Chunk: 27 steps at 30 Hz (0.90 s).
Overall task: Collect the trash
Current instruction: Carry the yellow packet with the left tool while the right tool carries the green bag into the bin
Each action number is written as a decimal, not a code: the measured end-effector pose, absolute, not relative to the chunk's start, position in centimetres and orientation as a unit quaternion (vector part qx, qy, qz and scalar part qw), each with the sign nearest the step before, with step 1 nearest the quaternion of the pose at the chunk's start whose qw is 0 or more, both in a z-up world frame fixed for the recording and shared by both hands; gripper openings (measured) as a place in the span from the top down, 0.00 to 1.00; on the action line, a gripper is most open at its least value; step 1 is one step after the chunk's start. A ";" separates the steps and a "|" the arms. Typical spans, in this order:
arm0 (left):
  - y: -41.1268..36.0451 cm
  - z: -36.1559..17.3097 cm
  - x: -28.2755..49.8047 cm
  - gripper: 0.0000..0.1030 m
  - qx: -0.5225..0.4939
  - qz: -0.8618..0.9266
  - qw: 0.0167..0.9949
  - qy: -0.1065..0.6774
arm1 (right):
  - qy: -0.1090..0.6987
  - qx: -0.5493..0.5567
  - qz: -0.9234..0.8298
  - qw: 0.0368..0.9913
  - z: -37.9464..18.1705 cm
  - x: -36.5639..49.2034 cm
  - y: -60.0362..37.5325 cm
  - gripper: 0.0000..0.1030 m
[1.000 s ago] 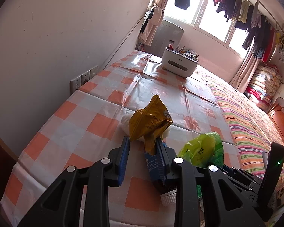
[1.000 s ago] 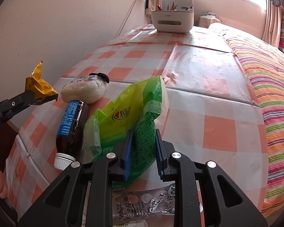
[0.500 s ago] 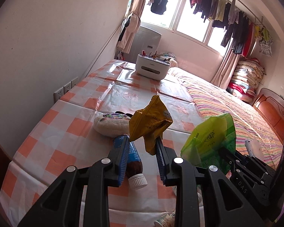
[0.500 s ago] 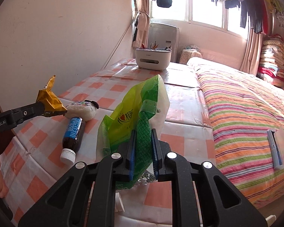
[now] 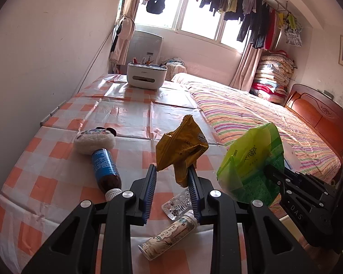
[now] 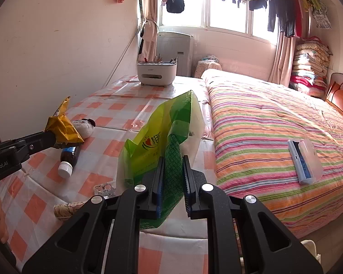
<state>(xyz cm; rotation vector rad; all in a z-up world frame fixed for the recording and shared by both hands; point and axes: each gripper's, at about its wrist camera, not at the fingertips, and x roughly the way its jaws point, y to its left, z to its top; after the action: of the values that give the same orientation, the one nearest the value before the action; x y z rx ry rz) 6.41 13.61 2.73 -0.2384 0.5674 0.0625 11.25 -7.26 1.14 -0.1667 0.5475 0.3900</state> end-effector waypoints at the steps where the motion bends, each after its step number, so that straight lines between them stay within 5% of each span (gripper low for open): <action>1: 13.0 2.7 6.4 0.74 -0.114 0.025 0.953 0.280 | 0.268 -0.081 0.187 0.941 1.1 11.0 -7.9 0.86; 27: 1.1 1.1 5.1 0.74 -0.066 -0.107 0.940 0.317 | 0.290 -0.029 0.095 0.952 -1.2 5.9 -20.7 0.86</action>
<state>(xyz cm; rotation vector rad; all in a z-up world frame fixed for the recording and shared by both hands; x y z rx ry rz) 5.07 1.13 1.10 -0.1343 0.6477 -0.2175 5.93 -20.73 -1.22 -0.0586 0.5894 0.1923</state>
